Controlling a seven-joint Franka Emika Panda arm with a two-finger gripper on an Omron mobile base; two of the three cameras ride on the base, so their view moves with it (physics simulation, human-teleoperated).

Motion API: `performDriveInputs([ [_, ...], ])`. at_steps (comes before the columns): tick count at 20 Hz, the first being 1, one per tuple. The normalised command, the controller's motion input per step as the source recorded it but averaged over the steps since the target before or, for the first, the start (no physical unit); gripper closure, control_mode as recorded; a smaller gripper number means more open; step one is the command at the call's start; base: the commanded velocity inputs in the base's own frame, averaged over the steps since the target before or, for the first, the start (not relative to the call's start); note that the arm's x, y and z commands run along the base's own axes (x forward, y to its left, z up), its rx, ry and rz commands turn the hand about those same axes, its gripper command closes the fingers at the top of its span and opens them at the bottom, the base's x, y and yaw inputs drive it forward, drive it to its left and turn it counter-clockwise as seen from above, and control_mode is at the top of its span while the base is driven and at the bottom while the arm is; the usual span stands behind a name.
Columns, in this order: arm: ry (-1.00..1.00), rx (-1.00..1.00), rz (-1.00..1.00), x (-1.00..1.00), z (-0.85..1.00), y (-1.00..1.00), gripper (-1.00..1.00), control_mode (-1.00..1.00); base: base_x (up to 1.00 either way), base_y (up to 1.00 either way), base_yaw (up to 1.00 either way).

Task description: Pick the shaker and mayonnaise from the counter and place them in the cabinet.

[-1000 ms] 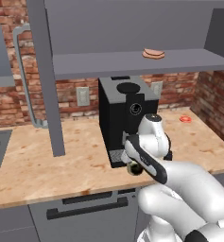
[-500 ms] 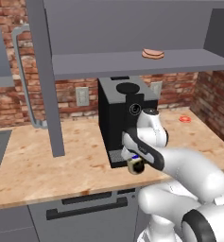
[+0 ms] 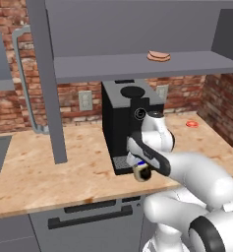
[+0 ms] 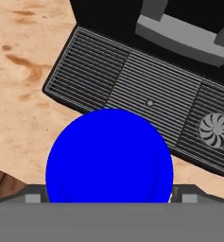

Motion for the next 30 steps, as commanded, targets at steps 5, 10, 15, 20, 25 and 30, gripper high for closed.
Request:
performDriveInputs([
  [5, -0.19, 0.00, 0.00, -0.68, 0.07, 0.00, 1.00, -1.00, 0.00, 0.00, 0.00],
  [10, -0.20, 0.03, 0.00, -0.76, 0.37, 0.00, 1.00, -1.00, 0.00, 0.00, 0.00],
  [15, -0.12, 0.06, 0.00, -0.26, 0.62, 0.00, 1.00, -1.00, 0.00, 0.00, 0.00],
  [20, -0.05, 0.01, -0.05, 0.00, 0.70, 0.00, 1.00, -1.00, 0.00, 0.00, 0.00],
  [25, 0.00, 0.00, -0.09, -0.01, 0.73, 0.00, 1.00, -1.00, 0.00, 0.00, 0.00],
  [30, 0.00, 0.06, -0.14, -0.23, 0.84, 0.00, 1.00, -1.00, 0.00, 0.00, 0.00],
])
